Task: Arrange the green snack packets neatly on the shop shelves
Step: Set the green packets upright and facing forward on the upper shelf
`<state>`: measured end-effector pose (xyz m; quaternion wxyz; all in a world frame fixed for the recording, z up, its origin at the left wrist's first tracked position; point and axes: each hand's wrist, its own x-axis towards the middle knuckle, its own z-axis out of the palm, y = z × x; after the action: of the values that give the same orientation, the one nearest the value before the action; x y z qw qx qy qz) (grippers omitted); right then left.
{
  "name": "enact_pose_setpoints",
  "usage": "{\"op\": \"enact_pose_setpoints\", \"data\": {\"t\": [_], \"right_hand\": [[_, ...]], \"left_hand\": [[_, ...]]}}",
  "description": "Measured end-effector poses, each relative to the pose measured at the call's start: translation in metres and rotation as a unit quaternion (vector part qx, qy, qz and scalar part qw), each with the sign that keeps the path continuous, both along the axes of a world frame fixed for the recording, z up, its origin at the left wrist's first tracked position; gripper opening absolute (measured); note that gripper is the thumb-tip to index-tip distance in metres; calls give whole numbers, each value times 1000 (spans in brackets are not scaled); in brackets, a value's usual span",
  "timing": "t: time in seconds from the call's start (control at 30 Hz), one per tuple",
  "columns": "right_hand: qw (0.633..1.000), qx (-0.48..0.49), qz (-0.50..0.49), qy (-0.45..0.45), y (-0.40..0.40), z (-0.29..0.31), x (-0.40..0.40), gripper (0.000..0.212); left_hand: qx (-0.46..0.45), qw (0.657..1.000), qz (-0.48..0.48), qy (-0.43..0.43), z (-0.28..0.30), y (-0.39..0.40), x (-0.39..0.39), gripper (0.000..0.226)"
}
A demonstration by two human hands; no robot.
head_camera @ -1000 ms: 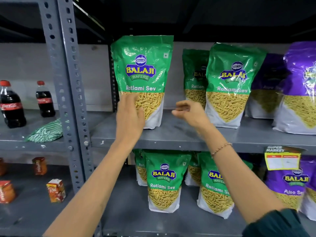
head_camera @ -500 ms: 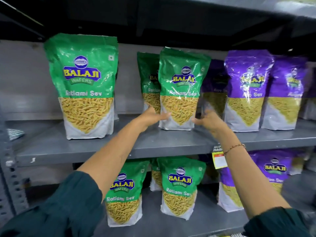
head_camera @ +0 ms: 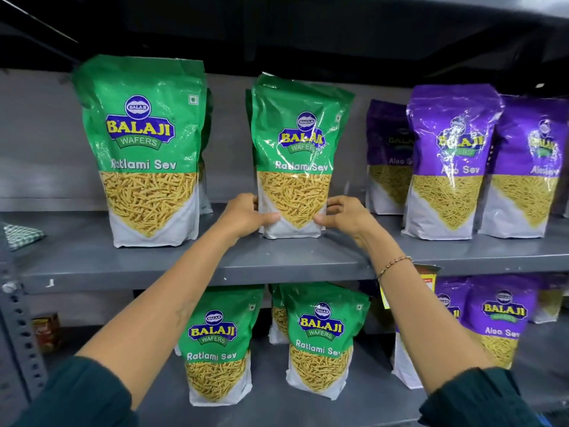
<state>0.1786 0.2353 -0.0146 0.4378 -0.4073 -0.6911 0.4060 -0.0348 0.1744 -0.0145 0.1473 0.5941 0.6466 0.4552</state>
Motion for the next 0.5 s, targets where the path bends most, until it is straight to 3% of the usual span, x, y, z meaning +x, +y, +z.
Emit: {"op": "enact_pose_setpoints", "data": {"t": [0.33, 0.5], "right_hand": [[999, -14, 3, 41, -9, -1, 1, 49], [999, -7, 5, 51, -13, -1, 0, 42]], "left_hand": [[29, 999, -30, -3, -8, -9, 3, 42], [33, 999, -6, 6, -9, -8, 6, 50]]}}
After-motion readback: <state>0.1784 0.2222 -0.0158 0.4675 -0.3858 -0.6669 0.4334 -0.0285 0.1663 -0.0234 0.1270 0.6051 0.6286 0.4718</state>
